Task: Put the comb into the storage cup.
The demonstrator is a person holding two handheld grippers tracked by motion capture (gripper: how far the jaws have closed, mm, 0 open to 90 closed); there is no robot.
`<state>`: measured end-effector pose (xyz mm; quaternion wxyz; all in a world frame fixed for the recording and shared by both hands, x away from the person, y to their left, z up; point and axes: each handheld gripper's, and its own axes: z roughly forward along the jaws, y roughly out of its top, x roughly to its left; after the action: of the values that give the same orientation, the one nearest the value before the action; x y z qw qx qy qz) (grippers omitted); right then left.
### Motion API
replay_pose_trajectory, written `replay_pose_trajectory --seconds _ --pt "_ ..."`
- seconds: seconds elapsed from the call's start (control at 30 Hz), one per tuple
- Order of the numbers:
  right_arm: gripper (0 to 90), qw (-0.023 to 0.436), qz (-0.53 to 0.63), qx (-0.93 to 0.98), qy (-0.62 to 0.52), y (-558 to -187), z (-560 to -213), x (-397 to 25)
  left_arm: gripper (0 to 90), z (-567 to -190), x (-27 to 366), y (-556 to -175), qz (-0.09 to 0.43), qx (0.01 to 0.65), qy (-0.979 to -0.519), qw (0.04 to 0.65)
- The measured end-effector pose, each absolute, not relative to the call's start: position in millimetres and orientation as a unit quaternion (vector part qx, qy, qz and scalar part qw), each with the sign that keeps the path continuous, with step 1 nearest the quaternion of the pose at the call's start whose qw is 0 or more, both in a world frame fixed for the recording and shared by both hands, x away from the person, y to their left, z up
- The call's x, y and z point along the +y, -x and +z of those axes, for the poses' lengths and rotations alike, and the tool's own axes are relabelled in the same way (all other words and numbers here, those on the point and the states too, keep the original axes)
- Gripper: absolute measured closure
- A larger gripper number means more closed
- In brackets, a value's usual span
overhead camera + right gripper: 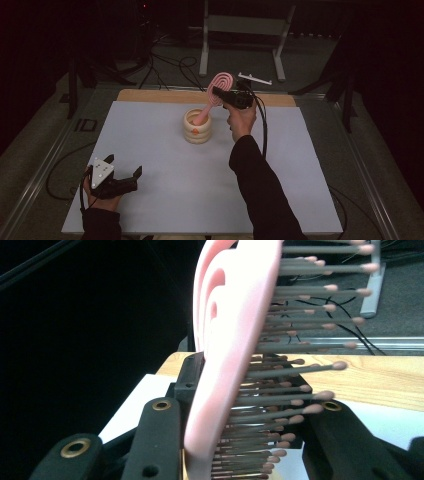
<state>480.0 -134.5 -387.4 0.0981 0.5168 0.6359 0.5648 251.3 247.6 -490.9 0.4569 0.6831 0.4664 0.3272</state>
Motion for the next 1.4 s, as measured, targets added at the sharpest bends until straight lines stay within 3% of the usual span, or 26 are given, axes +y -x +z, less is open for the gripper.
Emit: replay_pose_trajectory --seconds 1.4 --pt "63.6 0.114 0.54 0.659 -0.512 -473 -406 -113 0.3 -491 247 -251 0.328 0.467 -0.684 0.455"
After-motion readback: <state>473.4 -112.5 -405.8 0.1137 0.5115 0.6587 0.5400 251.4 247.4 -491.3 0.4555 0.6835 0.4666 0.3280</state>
